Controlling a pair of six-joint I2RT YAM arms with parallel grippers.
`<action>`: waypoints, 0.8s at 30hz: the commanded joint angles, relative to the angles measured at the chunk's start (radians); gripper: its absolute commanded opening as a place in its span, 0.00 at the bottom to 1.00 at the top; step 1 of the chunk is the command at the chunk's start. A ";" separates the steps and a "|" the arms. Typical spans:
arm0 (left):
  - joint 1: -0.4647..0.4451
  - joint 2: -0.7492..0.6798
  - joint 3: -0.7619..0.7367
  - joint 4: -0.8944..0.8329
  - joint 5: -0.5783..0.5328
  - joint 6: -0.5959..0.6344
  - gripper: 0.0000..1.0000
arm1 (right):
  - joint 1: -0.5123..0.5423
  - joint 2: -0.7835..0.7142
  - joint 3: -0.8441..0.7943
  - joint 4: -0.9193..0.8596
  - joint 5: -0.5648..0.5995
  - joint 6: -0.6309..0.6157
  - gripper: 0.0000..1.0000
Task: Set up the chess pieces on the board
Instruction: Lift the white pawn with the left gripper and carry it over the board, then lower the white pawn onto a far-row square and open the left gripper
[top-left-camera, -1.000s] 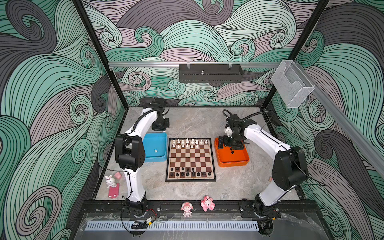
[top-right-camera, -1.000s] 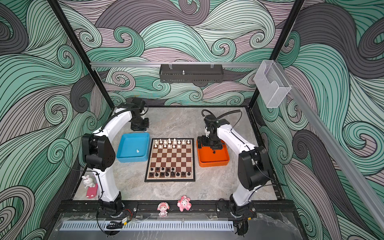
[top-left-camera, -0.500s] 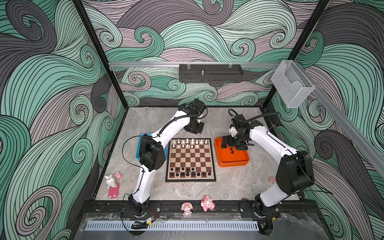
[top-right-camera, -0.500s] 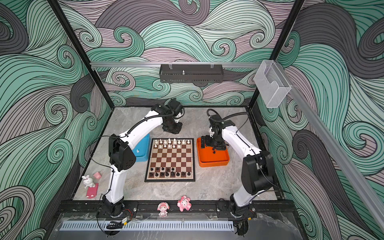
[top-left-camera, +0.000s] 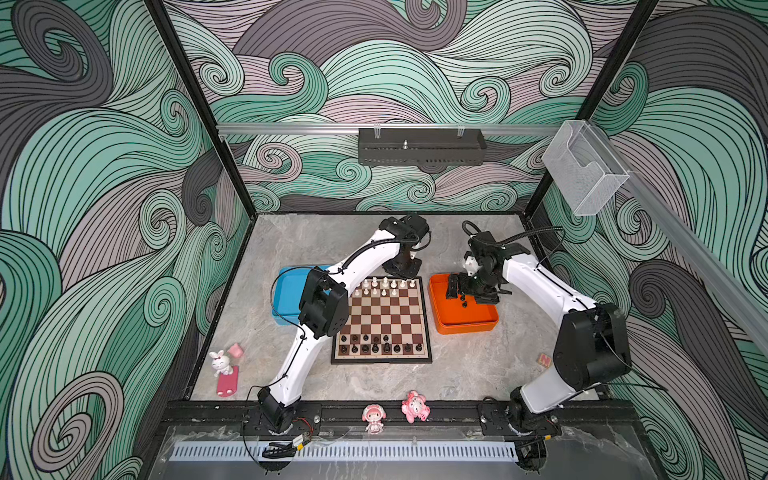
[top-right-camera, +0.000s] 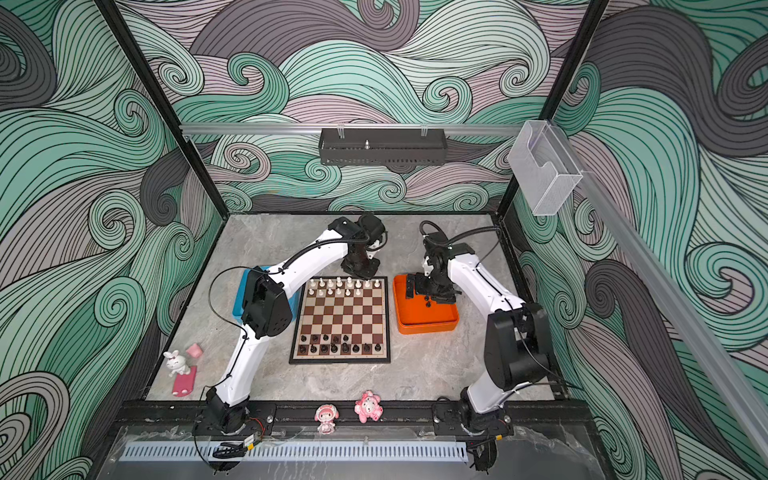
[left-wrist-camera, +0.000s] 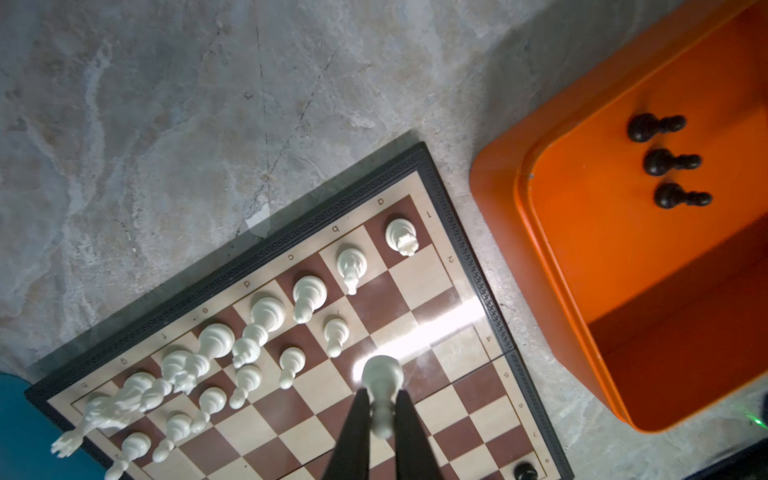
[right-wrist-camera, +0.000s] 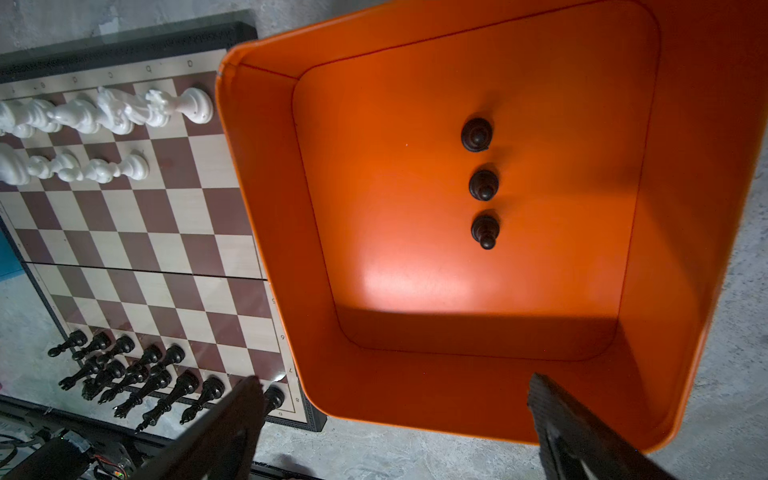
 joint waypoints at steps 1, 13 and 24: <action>-0.008 0.034 0.035 -0.042 0.006 0.011 0.13 | -0.013 -0.027 -0.013 -0.003 -0.013 -0.014 0.99; -0.011 0.107 0.065 -0.052 0.025 0.010 0.14 | -0.039 -0.007 -0.020 0.009 -0.033 -0.027 0.99; -0.012 0.150 0.086 -0.055 0.026 0.019 0.14 | -0.055 0.005 -0.021 0.009 -0.046 -0.032 0.99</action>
